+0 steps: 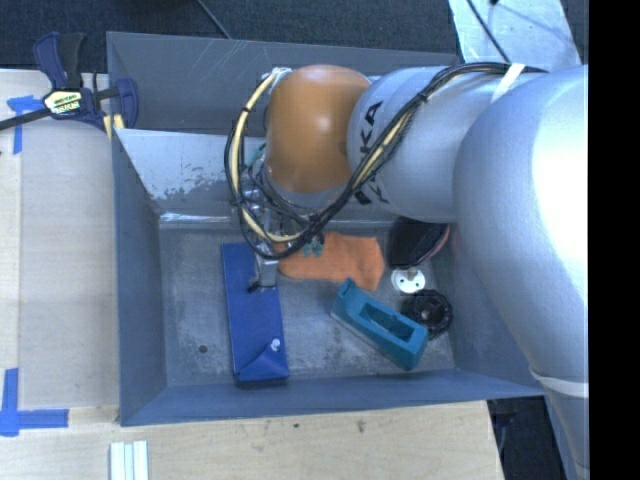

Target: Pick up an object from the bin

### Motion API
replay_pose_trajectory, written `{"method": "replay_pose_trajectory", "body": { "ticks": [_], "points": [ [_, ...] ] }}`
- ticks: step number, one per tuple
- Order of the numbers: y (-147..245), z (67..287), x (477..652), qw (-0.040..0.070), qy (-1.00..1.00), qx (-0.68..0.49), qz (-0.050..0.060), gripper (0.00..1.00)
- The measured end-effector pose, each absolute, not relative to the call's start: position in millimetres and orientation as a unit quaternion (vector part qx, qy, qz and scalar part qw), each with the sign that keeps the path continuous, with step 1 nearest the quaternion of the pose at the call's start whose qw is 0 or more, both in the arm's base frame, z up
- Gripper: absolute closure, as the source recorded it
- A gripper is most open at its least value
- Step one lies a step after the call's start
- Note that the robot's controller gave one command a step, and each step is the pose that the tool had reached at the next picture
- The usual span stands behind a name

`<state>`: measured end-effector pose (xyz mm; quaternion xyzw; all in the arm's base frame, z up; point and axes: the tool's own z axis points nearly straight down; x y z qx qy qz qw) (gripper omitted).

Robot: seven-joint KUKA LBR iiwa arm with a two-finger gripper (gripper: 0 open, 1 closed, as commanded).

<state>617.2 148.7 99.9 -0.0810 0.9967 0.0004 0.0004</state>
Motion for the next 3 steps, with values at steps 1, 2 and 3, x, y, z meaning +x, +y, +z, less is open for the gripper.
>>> {"method": "replay_pose_trajectory", "body": {
  "ticks": [1,2,3],
  "points": [
    [144.6,75.6,621.4,0.007,0.999,0.048,0.002,1.0],
    [144.6,75.6,621.4,0.007,0.999,0.048,0.002,1.0],
    [144.5,78.5,621.0,0.007,0.999,0.048,0.002,1.0]
  ]
}}
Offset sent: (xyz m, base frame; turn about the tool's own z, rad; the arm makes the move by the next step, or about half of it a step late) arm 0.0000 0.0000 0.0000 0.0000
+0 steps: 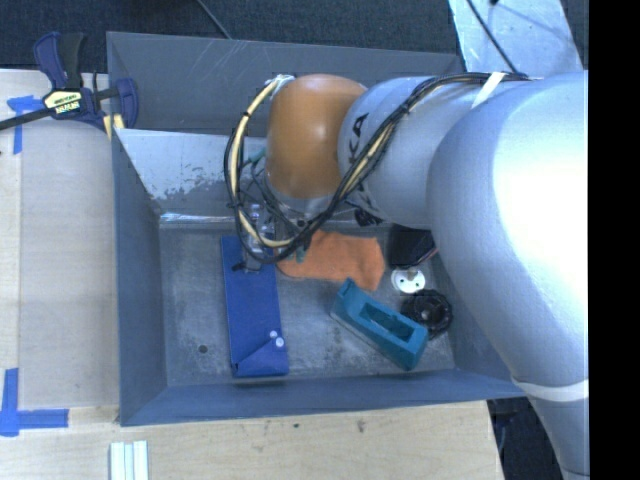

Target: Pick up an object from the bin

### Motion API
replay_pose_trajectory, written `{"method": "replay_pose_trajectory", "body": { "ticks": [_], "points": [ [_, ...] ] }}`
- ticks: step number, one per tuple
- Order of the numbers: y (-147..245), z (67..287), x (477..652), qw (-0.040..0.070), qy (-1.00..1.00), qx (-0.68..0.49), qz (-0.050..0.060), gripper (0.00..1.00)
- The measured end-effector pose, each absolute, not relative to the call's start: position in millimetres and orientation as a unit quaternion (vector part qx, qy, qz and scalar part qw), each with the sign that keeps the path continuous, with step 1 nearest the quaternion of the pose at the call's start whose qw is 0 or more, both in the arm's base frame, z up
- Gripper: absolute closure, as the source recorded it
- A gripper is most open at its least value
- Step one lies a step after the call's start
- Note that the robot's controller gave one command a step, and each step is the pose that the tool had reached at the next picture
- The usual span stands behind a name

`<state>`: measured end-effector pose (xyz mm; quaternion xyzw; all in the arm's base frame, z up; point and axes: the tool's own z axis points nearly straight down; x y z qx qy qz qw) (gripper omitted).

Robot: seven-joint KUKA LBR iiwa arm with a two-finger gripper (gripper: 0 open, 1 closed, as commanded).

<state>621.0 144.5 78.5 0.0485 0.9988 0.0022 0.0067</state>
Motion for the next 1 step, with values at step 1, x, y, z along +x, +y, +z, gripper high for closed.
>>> {"method": "replay_pose_trajectory", "body": {
  "ticks": [1],
  "points": [
    [144.1,91.4,619.8,0.002,0.999,0.049,0.001,1.0]
  ]
}}
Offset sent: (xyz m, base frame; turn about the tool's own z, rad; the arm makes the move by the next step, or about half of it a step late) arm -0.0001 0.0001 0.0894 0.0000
